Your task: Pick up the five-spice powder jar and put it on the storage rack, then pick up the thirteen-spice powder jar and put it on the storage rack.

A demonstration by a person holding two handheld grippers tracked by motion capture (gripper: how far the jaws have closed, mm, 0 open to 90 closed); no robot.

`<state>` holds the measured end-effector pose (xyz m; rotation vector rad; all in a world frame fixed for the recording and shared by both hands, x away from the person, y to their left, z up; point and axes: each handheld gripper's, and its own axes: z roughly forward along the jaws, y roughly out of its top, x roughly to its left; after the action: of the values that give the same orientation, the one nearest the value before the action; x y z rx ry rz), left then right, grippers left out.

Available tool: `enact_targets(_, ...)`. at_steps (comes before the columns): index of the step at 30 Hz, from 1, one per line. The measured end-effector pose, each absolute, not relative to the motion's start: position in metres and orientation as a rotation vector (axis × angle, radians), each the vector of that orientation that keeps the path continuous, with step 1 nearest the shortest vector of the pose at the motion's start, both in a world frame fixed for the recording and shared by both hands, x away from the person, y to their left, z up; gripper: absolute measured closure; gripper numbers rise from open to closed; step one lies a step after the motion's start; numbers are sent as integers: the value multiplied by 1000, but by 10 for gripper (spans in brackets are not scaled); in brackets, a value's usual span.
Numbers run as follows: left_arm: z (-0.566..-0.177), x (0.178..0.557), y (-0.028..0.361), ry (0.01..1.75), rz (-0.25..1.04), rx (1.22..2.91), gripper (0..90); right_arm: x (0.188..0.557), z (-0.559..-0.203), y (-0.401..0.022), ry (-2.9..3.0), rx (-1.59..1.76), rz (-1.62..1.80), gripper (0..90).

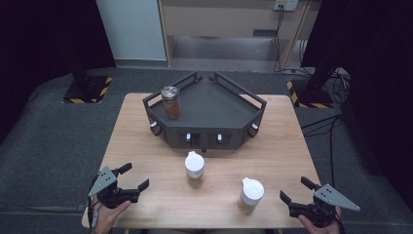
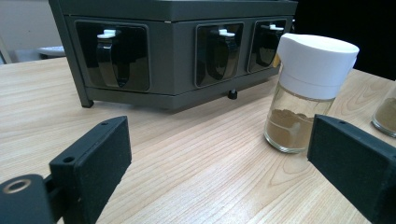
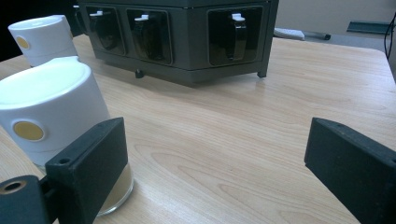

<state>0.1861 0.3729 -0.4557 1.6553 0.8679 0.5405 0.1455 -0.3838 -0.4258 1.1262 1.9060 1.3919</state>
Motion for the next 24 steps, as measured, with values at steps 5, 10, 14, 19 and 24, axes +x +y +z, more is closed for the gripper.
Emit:
enact_targets(5, -456, 187, 373, 869, 535, 1657, 51, 145, -426, -383, 1907, 1124, 1390, 60)
enact_targets(10, -456, 187, 373, 865, 530, 1663, 51, 145, -426, -384, 1909, 1123, 1391, 60)
enact_targets(14, -456, 188, 374, 861, 524, 1665, 51, 145, -426, -383, 1908, 1123, 1390, 61)
enact_targets(19, -455, 187, 373, 855, 529, 1674, 51, 145, -425, -383, 1909, 1125, 1387, 60)
enact_targets(24, -455, 188, 373, 860, 524, 1675, 51, 145, -425, -383, 1904, 1131, 1385, 63)
